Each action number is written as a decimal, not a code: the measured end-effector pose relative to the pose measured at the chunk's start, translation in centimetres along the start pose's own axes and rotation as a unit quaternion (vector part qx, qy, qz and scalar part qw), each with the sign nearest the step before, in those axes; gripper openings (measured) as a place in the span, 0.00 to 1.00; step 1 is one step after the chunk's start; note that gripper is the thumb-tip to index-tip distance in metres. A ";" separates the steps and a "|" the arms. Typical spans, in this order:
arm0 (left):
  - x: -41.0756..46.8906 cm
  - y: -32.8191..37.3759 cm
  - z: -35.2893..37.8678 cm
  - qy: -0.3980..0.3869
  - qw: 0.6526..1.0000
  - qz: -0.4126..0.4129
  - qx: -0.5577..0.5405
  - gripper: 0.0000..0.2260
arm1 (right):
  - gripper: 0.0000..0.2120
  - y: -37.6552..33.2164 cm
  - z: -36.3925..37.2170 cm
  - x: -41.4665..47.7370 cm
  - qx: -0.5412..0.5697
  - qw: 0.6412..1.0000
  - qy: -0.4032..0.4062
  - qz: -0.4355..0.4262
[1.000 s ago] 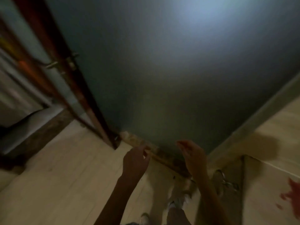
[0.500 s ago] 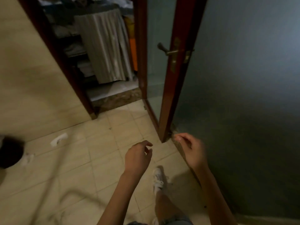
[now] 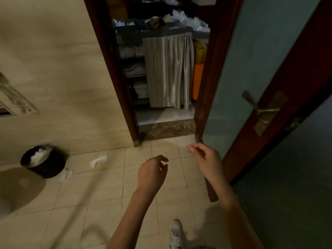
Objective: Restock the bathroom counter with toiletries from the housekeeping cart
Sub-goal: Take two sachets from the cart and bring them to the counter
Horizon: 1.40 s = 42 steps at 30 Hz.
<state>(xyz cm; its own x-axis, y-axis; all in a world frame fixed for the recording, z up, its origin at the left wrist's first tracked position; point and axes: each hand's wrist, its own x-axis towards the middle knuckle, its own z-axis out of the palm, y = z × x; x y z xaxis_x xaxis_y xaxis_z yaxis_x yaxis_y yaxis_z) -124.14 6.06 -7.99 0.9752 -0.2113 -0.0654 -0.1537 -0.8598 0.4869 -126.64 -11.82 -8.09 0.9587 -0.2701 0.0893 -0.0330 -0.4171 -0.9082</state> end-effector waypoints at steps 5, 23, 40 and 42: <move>6.8 -0.2 -1.4 0.029 0.999 -0.016 -0.032 0.10 | 0.06 0.6 1.4 7.7 0.022 1.000 -0.010 0.004; 36.0 -4.1 -5.1 0.050 0.996 -0.021 -0.064 0.08 | 0.06 1.9 8.0 36.7 -0.001 0.999 -0.034 0.004; 63.0 -8.2 -10.4 0.013 0.992 0.046 -0.115 0.09 | 0.04 0.4 16.3 61.7 -0.056 0.995 -0.002 -0.084; 64.6 -8.6 -10.3 0.011 0.992 0.043 -0.117 0.10 | 0.04 0.4 17.0 63.5 -0.053 0.995 -0.008 -0.080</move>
<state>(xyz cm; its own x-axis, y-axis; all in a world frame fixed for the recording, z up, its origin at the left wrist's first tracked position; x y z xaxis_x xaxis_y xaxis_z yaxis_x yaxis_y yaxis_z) -58.16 4.60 -7.46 0.9640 -0.2659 0.0030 -0.1971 -0.7068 0.6794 -60.97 -14.44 -9.76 0.9584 -0.1796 0.2218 0.0914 -0.5431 -0.8347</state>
